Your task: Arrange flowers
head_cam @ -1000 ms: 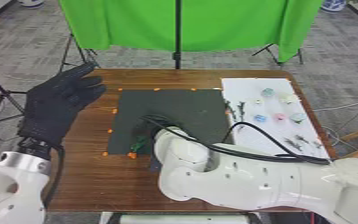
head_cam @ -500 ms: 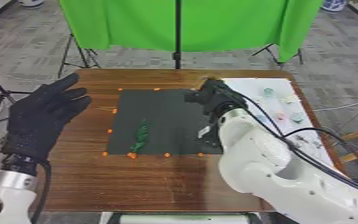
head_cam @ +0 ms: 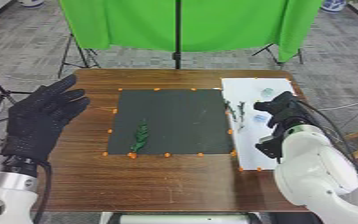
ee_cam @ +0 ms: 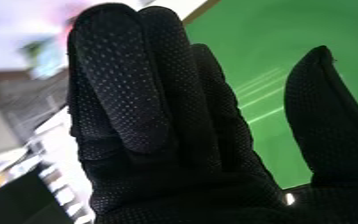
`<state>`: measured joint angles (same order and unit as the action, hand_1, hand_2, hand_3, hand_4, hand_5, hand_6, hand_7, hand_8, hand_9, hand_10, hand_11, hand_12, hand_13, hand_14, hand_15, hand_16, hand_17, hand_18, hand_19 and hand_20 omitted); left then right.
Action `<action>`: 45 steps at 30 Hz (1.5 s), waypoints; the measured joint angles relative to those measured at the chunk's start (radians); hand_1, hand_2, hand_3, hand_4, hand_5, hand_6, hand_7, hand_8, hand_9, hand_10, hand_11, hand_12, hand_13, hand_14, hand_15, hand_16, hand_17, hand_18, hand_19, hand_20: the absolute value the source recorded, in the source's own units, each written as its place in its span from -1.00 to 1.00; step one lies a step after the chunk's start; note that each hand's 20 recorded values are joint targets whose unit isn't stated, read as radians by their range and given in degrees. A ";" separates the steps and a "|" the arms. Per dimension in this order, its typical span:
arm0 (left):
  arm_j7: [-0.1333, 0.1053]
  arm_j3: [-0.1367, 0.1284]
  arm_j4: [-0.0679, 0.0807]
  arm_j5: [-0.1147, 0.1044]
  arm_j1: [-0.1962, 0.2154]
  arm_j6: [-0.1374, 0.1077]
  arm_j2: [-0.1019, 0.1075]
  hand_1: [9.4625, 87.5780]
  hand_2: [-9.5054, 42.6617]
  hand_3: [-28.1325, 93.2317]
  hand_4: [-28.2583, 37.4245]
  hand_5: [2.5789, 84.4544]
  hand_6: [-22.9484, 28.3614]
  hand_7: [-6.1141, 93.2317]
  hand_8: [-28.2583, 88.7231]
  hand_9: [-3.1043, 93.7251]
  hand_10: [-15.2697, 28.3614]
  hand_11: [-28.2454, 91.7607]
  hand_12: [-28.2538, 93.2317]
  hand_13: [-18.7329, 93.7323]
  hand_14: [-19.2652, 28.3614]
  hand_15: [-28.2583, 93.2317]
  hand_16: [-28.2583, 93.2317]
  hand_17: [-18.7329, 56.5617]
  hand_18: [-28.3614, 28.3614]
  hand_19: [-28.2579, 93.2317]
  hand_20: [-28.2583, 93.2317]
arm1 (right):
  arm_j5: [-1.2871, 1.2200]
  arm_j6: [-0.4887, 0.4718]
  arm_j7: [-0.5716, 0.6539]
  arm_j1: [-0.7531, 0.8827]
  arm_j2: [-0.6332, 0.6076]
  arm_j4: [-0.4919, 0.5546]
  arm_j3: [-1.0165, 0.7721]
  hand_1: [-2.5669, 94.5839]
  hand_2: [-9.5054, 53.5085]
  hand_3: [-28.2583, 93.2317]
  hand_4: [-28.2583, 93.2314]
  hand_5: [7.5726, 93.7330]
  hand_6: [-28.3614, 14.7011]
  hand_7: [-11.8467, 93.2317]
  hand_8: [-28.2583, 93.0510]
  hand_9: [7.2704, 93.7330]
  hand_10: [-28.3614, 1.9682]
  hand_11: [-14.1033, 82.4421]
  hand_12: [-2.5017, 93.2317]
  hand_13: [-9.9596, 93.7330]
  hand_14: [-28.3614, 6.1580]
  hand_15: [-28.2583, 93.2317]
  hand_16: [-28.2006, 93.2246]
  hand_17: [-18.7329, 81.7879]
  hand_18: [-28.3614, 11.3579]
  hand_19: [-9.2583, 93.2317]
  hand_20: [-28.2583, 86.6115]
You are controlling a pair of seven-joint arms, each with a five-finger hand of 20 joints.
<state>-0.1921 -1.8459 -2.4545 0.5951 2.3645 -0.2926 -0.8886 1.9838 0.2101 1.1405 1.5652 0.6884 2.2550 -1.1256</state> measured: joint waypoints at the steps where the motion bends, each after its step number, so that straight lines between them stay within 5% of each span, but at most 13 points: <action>1: -0.005 0.001 0.000 0.000 0.002 -0.003 0.000 -0.69 -0.33 0.74 -0.85 -0.06 0.37 -0.62 -0.66 -0.23 0.74 0.01 -0.35 -0.24 1.00 0.37 -0.71 -0.76 0.98 0.47 -0.47 | 0.017 -0.005 0.009 0.027 -0.011 0.005 -0.021 -0.35 -0.66 0.60 -0.87 0.26 -0.11 -0.58 -0.70 0.69 -0.44 -0.24 -0.63 0.77 -0.14 0.37 -0.31 0.27 -0.89 0.99 -0.93; 9: -0.038 -0.003 -0.009 -0.003 0.038 -0.018 0.001 -0.69 -0.33 0.74 -0.84 -0.06 0.37 -0.62 -0.66 -0.22 0.74 0.01 -0.35 -0.24 1.00 0.37 -0.72 -0.76 0.98 0.47 -0.47 | 0.081 -0.042 0.045 0.292 -0.052 0.074 -0.283 -0.31 -0.72 0.59 -0.87 0.25 -0.13 -0.59 -0.70 0.68 -0.45 -0.25 -0.64 0.77 -0.13 0.37 -0.31 0.28 -0.83 0.98 -0.97; 15: -0.046 -0.002 -0.009 -0.005 0.048 -0.019 0.000 -0.69 -0.33 0.75 -0.85 -0.06 0.37 -0.62 -0.66 -0.22 0.74 0.01 -0.35 -0.24 1.00 0.37 -0.72 -0.76 0.98 0.47 -0.47 | 0.095 -0.058 0.084 0.394 -0.067 0.062 -0.320 -0.29 -0.75 0.59 -0.87 0.27 -0.14 -0.58 -0.70 0.67 -0.45 -0.25 -0.64 0.77 -0.14 0.36 -0.31 0.28 -0.81 0.97 -0.99; 45: -0.043 0.017 -0.007 -0.006 0.023 -0.018 0.002 -0.69 -0.34 0.75 -0.84 -0.06 0.38 -0.62 -0.66 -0.22 0.74 0.01 -0.35 -0.24 1.00 0.37 -0.72 -0.76 0.98 0.47 -0.46 | 0.131 -0.121 0.132 0.347 -0.109 -0.092 -0.210 -0.19 -0.87 0.58 -0.88 0.25 0.02 -0.58 -0.71 0.64 -0.26 -0.22 -0.64 0.75 -0.03 0.37 -0.30 0.25 -0.78 0.95 -0.95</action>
<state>-0.2348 -1.8291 -2.4613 0.5896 2.3876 -0.3106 -0.8866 2.1146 0.0896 1.2728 1.9125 0.5795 2.1632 -1.3354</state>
